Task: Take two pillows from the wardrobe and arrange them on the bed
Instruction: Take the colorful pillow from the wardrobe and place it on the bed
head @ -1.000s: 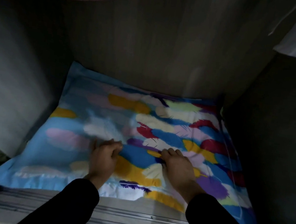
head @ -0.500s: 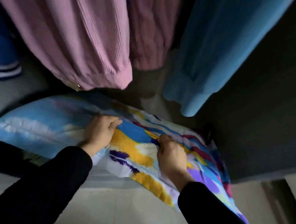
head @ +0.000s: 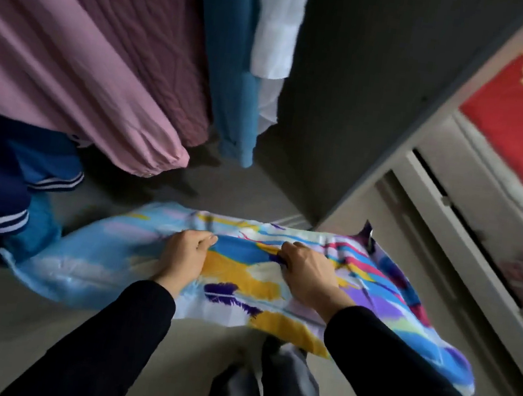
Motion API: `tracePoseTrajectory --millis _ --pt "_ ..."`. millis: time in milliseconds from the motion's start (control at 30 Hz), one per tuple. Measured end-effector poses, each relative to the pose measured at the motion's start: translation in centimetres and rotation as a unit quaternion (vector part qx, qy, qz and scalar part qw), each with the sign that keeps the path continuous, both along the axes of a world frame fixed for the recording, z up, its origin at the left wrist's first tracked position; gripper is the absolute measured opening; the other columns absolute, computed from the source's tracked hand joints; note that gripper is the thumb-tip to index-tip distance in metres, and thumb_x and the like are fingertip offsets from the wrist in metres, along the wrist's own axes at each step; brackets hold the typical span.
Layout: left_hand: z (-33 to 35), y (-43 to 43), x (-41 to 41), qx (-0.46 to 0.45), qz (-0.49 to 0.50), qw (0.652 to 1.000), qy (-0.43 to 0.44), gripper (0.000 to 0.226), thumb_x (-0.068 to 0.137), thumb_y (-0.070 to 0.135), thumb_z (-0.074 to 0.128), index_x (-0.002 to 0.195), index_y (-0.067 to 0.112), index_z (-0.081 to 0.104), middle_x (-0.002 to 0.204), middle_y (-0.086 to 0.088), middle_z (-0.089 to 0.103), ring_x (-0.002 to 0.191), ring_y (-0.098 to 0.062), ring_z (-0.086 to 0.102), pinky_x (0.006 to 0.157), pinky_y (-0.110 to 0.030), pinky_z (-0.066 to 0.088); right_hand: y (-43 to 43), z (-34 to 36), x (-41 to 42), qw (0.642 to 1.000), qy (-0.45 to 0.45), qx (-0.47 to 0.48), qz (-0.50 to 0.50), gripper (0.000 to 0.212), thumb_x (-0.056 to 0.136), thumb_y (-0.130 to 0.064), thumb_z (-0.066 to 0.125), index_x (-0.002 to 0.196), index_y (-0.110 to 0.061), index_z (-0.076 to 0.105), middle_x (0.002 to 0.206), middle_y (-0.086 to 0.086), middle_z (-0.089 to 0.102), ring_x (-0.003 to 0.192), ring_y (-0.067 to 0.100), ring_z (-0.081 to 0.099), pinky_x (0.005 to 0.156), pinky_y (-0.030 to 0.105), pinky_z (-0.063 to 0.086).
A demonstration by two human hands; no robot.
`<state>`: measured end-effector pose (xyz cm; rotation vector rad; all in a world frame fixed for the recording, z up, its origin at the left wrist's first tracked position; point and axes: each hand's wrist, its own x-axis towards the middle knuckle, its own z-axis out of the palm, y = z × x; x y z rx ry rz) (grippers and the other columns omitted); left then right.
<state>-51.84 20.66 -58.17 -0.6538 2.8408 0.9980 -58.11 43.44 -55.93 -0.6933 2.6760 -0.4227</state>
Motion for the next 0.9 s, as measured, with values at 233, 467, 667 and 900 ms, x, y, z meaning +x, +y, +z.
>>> tracePoseTrajectory --millis 233,467,667,900 --pt "5.9 10.2 1.1 0.027 -0.099 0.994 -0.037 0.030 0.090 0.031 0.056 0.072 0.008 0.065 0.057 -0.010 0.060 0.064 -0.033 0.055 0.054 -0.033 0.037 11.5 7.7 2.0 0.995 0.051 0.085 0.013 0.022 0.090 -0.033 0.047 0.104 -0.021 0.060 0.106 0.004 0.068 0.097 0.030 0.063 0.063 0.034 0.043" --pt "9.6 23.6 -3.3 0.077 -0.284 0.955 -0.048 0.037 0.090 0.024 0.057 0.055 0.012 0.052 0.052 0.005 0.040 0.062 -0.024 0.050 0.059 -0.032 0.036 26.4 13.3 -0.5 0.983 0.090 0.159 0.033 0.022 0.093 -0.035 0.043 0.098 -0.022 0.060 0.101 0.004 0.066 0.095 0.029 0.063 0.070 0.039 0.045" --pt "12.9 37.7 -10.0 0.078 -0.345 0.935 -0.028 0.038 0.089 0.026 0.058 0.057 0.005 0.052 0.056 -0.002 0.044 0.059 -0.026 0.049 0.054 -0.035 0.031 40.6 17.4 -6.0 0.969 0.121 0.215 0.029 0.021 0.096 -0.034 0.041 0.099 -0.022 0.059 0.102 0.001 0.066 0.096 0.027 0.063 0.061 0.036 0.037" --pt "16.7 50.6 -19.4 0.098 -0.350 0.932 -0.006 0.048 0.088 0.028 0.057 0.047 0.014 0.037 0.053 -0.005 0.044 0.063 -0.034 0.053 0.058 -0.043 0.043 53.1 21.9 -14.2 0.949 0.161 0.270 0.030 0.022 0.096 -0.034 0.040 0.103 -0.023 0.058 0.103 -0.001 0.065 0.094 0.023 0.061 0.058 0.032 0.028"
